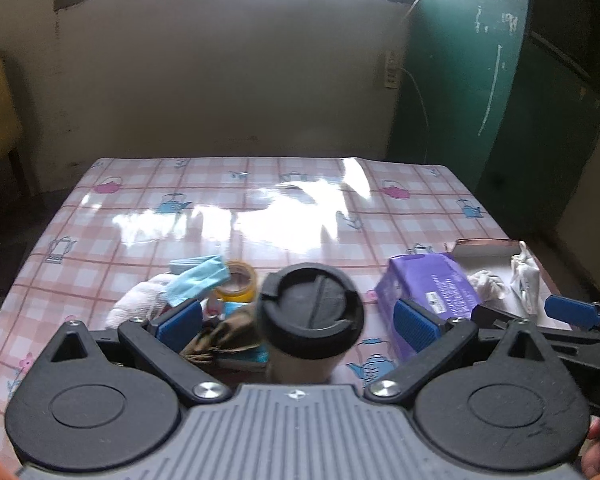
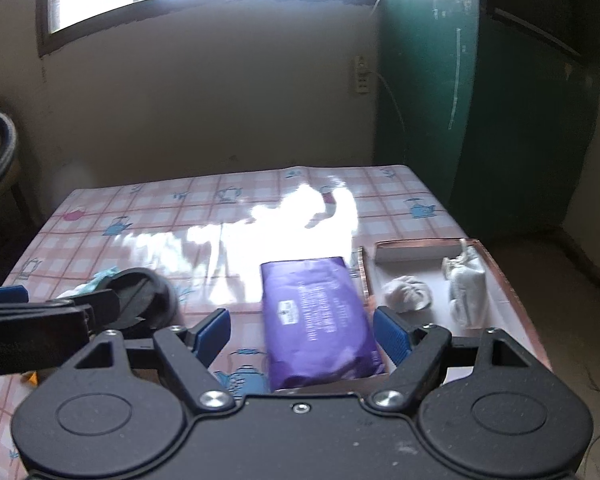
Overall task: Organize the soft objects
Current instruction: 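Move both open tools back to the pile of soft items, then close left gripper on white terry sock while right gripper grasps brown sock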
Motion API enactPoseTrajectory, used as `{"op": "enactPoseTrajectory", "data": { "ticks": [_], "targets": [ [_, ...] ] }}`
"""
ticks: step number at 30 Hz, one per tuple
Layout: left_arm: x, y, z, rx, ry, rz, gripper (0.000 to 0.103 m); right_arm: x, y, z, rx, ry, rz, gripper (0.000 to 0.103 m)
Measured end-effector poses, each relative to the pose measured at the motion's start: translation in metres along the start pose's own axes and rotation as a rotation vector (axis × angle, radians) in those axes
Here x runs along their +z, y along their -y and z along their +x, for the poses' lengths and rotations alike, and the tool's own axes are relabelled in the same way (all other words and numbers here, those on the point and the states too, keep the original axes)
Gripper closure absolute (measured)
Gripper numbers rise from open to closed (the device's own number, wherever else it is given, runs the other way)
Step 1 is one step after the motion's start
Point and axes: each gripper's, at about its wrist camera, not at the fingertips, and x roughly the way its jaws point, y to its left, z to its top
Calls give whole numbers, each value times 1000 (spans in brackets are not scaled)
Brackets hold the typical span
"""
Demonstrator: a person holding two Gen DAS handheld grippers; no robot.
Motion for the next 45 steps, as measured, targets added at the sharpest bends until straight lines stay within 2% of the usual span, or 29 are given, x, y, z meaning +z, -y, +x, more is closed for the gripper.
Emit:
{"op": "enactPoseTrajectory", "data": {
  "ticks": [12, 16, 18, 19, 22, 25, 30, 34, 38, 40, 43, 45],
  "targets": [
    [-9, -61, -15, 22, 6, -54, 0, -6, -60, 1, 82, -14, -75, 11],
    [-11, -79, -22, 14, 14, -65, 0, -11, -90, -1, 171, -16, -124, 11],
    [-13, -87, -25, 31, 21, -68, 0, -14, -101, -4, 125, 18, -123, 11],
    [-13, -94, -26, 41, 23, -73, 0, -16, -104, -5, 136, 24, -119, 11],
    [-16, -115, -27, 65, 22, -104, 0, -22, -110, 0, 266, -16, -119, 11],
    [-21, -136, -26, 119, 8, -126, 0, -37, -123, 6, 351, -50, -157, 11],
    [-34, -167, -18, 188, -32, -179, 0, -66, -159, 27, 437, -131, -250, 11],
    [-43, -182, -15, 206, -55, -206, 0, -82, -183, 50, 483, -183, -247, 11],
    [-50, -193, -12, 215, -71, -230, 0, -85, -195, 76, 468, -181, -199, 12],
    [-51, -197, -8, 209, -78, -235, 0, -81, -190, 84, 406, -173, -148, 13],
    [-53, -199, -1, 209, -85, -232, 0, -75, -175, 90, 364, -139, -30, 13],
    [-55, -199, 5, 199, -92, -240, 0, -74, -172, 96, 317, -139, -13, 13]
  ]
}}
